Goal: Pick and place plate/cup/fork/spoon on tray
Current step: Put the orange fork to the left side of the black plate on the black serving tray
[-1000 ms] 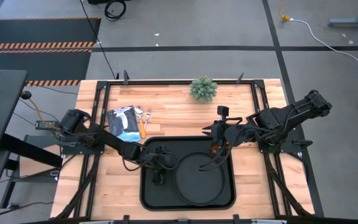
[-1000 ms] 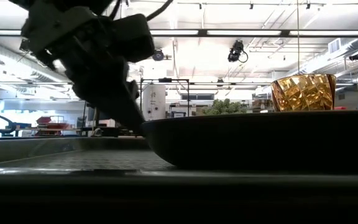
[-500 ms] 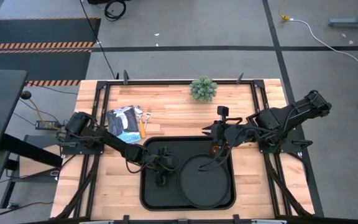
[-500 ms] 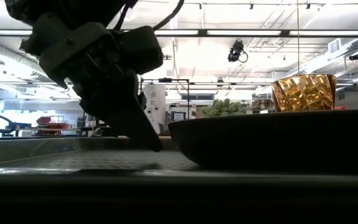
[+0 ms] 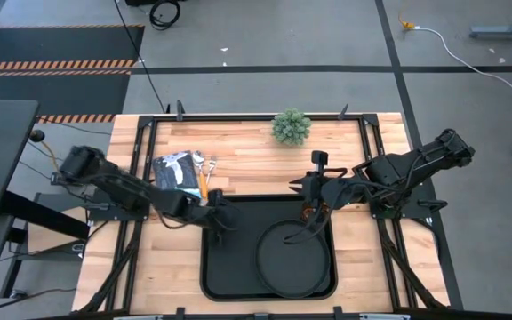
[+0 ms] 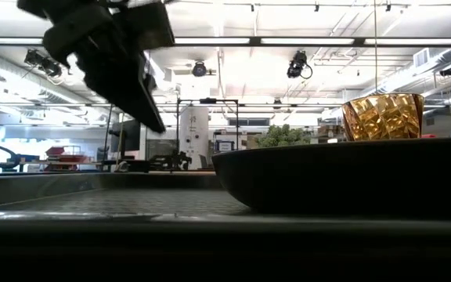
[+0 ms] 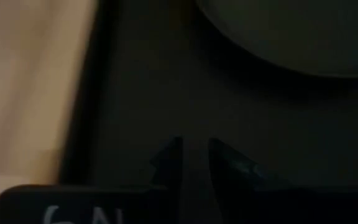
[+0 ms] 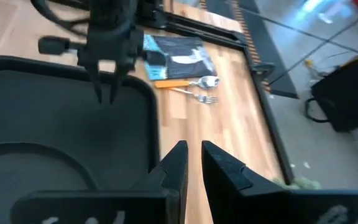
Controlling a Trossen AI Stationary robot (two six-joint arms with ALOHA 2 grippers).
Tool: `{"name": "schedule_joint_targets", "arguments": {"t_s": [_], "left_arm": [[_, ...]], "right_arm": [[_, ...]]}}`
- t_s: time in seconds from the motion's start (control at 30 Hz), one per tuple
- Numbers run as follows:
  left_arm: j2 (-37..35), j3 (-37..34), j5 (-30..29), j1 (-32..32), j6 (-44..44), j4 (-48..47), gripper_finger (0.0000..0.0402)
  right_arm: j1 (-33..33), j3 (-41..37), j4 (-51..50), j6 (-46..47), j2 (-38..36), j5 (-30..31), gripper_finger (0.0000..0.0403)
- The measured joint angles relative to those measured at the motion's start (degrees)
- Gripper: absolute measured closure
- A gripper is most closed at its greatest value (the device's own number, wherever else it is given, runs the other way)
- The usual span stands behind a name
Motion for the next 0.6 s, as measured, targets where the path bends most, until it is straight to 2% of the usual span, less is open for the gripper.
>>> {"name": "schedule_joint_targets", "arguments": {"t_s": [0.17,0.33,0.6], "left_arm": [[-8.11,-3.25,-5.58,1.36,2.50,-4.07,0.0315],[-14.17,-7.64,-6.07,5.58,0.85,-4.92,0.0315],[-16.62,-10.08,-10.70,9.98,-2.69,-6.41,0.0300]], "right_arm": [[-0.02,0.00,0.09,0.09,0.00,3.99,0.0351],[-0.02,0.00,0.65,0.11,0.00,4.57,0.0351],[-0.02,0.00,0.53,0.11,0.00,4.63,0.0351]]}}
